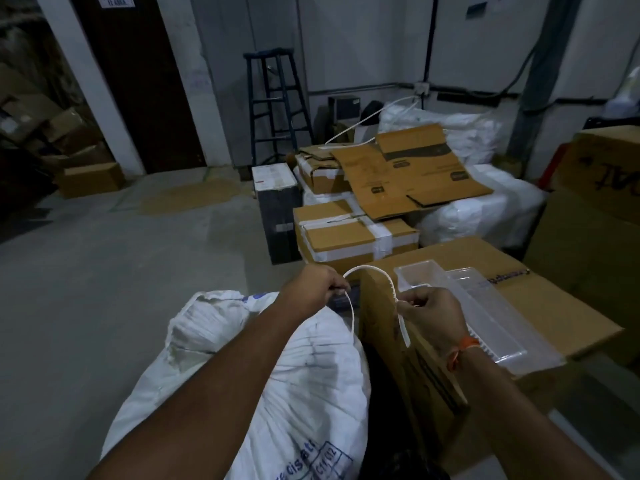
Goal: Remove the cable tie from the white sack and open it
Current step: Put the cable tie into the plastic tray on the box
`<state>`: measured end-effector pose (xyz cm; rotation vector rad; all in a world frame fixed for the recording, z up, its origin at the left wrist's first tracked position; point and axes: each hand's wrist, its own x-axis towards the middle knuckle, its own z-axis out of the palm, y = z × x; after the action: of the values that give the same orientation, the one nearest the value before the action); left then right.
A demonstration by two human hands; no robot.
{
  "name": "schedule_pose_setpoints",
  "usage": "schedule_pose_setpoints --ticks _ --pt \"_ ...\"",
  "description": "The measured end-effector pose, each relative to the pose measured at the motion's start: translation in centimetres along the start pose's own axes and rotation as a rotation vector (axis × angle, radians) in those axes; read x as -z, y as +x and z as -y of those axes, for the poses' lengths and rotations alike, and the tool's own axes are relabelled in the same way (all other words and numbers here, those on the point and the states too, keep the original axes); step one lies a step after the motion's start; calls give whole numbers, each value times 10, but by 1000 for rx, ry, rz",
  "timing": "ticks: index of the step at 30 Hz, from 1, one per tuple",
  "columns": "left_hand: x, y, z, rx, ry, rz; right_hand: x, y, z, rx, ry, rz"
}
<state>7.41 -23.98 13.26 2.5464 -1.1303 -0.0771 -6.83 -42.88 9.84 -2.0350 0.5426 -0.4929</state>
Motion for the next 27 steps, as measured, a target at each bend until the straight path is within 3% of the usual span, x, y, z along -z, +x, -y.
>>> schedule_pose_setpoints --ticks 4,7,13,15,19,24,27 --pt "-6 19 -23 5 21 23 14 8 -4 -23 -9 -43" --pt "-20 38 -39 -14 7 -66 29 16 -20 -29 -71 -129" --pt "-64 86 -87 -113 47 -127 60 50 -67 -100 -394 -182" --pt "-110 136 -126 -154 71 -92 93 78 -113 -169 -487 -245" --pt "-135 148 -152 -145 167 37 92 86 -143 -202 -639 -185" --pt "-139 150 -152 -121 336 263 69 94 -147 -103 -833 -94" --pt "-138 150 -145 -108 324 300 69 91 -137 -32 -744 -97"
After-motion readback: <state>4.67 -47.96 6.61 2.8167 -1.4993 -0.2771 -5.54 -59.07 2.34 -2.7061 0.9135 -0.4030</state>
